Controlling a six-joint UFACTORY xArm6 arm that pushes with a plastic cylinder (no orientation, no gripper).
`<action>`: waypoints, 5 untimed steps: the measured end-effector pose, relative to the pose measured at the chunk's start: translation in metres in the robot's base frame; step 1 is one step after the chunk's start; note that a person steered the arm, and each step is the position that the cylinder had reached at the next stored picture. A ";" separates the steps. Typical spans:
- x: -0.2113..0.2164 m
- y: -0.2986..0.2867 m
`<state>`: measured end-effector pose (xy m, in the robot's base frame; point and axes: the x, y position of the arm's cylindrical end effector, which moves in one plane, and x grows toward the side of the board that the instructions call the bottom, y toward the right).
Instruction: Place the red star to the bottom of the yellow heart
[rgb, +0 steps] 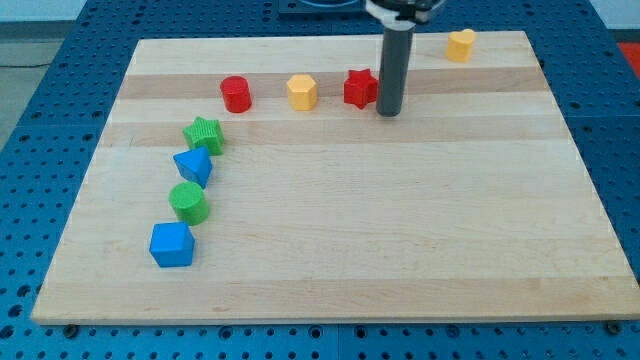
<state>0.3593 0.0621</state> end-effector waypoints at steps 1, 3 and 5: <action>0.005 -0.048; -0.049 -0.034; -0.061 0.030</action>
<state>0.2980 0.0921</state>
